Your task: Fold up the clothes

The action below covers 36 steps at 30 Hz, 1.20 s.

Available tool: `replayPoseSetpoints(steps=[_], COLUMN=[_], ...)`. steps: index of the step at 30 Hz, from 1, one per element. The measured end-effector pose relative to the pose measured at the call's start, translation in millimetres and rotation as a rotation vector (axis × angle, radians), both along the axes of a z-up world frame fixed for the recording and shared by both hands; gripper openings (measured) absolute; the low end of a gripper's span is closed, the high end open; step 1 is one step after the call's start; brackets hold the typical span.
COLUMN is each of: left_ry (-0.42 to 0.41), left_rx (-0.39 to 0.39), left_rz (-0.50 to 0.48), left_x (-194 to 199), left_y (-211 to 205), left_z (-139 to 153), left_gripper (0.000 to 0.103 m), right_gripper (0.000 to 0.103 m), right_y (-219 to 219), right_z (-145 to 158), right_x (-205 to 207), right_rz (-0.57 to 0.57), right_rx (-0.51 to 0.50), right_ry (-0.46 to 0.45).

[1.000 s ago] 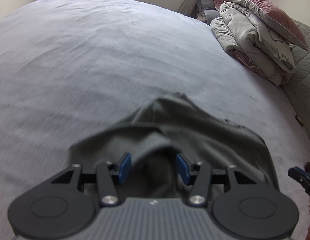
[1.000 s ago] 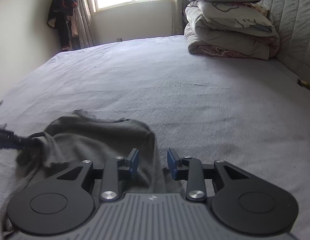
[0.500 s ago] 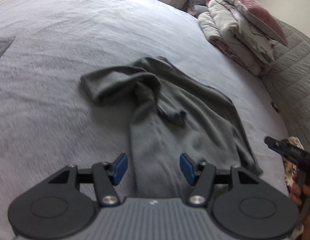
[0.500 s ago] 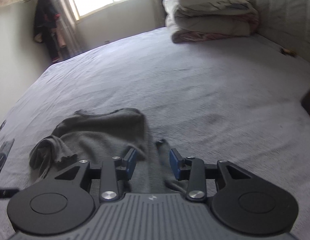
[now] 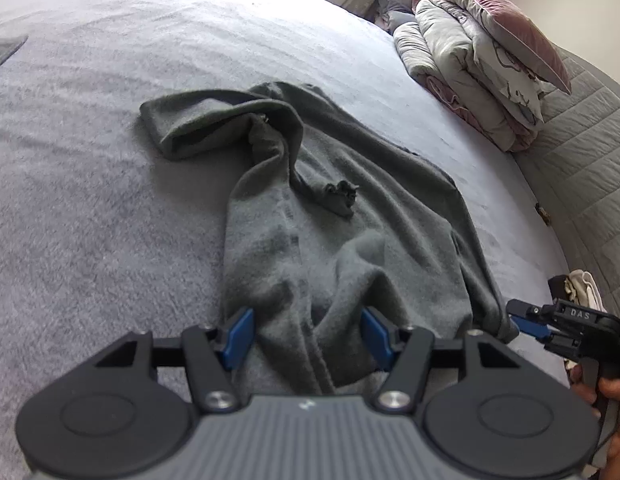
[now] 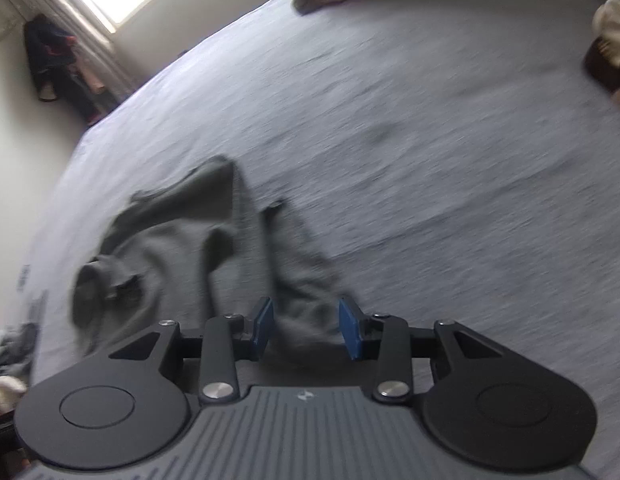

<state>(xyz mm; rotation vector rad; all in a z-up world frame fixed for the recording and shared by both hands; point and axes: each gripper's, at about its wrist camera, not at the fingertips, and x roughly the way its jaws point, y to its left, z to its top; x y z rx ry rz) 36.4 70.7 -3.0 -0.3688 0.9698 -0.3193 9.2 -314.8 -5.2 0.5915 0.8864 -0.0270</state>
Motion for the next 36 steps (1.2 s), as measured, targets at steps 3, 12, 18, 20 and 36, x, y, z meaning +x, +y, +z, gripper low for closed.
replayPoseSetpoints(steps=[3, 12, 18, 20, 36], left_ry=[-0.014, -0.041, -0.046, -0.046, -0.057], left_rx=[0.013, 0.040, 0.038, 0.037, 0.057], left_rz=[-0.005, -0.023, -0.023, -0.026, -0.011], left_x=[2.4, 0.7, -1.9, -2.1, 4.5], left_y=[-3.6, -6.5, -5.1, -4.3, -0.2], left_z=[1.0, -0.3, 1.0, 0.8, 1.3], left_gripper=[0.061, 0.061, 0.061, 0.061, 0.061], right_gripper=[0.040, 0.027, 0.012, 0.012, 0.032], right_y=[12.6, 47.2, 33.3, 26.6, 11.1], right_z=[-4.6, 1.4, 27.8, 40.1, 41.7], right_x=[4.1, 2.5, -0.4, 0.2, 18.8], right_rz=[0.037, 0.168, 0.092, 0.053, -0.074], right_rx=[0.014, -0.238, -0.258, -0.276, -0.320], right_ry=[0.040, 0.045, -0.063, -0.123, -0.197])
